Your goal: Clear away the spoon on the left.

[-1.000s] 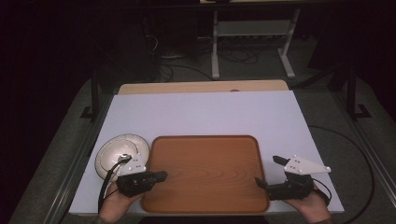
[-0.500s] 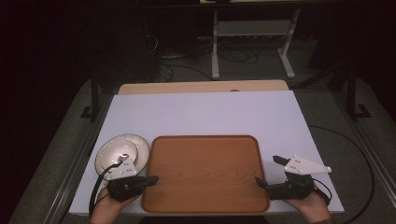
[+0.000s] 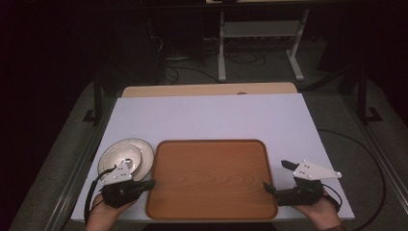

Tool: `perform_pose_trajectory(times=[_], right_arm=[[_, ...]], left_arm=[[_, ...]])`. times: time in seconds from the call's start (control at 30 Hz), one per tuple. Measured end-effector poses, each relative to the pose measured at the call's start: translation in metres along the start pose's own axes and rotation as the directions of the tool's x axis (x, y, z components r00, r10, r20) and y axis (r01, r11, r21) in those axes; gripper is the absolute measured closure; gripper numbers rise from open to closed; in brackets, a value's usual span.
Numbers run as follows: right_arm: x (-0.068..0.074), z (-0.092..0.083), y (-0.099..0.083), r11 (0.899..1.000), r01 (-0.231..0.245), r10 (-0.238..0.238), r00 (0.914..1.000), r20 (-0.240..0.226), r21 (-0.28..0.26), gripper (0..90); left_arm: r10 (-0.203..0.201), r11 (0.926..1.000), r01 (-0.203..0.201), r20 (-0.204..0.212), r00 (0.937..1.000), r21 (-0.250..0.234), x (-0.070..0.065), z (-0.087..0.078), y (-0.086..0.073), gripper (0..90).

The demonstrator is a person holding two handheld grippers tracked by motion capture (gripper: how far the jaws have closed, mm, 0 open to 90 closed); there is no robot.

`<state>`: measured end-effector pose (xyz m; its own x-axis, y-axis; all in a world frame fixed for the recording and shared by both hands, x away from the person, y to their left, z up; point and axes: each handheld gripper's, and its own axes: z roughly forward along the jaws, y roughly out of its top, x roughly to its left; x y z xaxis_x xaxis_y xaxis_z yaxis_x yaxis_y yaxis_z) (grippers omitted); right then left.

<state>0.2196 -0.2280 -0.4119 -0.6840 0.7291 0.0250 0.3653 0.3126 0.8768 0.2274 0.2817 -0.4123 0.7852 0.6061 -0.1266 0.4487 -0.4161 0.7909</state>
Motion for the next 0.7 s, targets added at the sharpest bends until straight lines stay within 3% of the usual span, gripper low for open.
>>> perform_pose_trajectory(times=[0.7], right_arm=[[-0.001, 0.0, 0.0, 1.0, 0.001, -0.001, 1.0, 0.003, -0.002, 5.5]], left_arm=[[-0.066, 0.9976, 0.066, -0.019, 0.9976, -0.022, 0.013, -0.024, -0.006, 89.5]])
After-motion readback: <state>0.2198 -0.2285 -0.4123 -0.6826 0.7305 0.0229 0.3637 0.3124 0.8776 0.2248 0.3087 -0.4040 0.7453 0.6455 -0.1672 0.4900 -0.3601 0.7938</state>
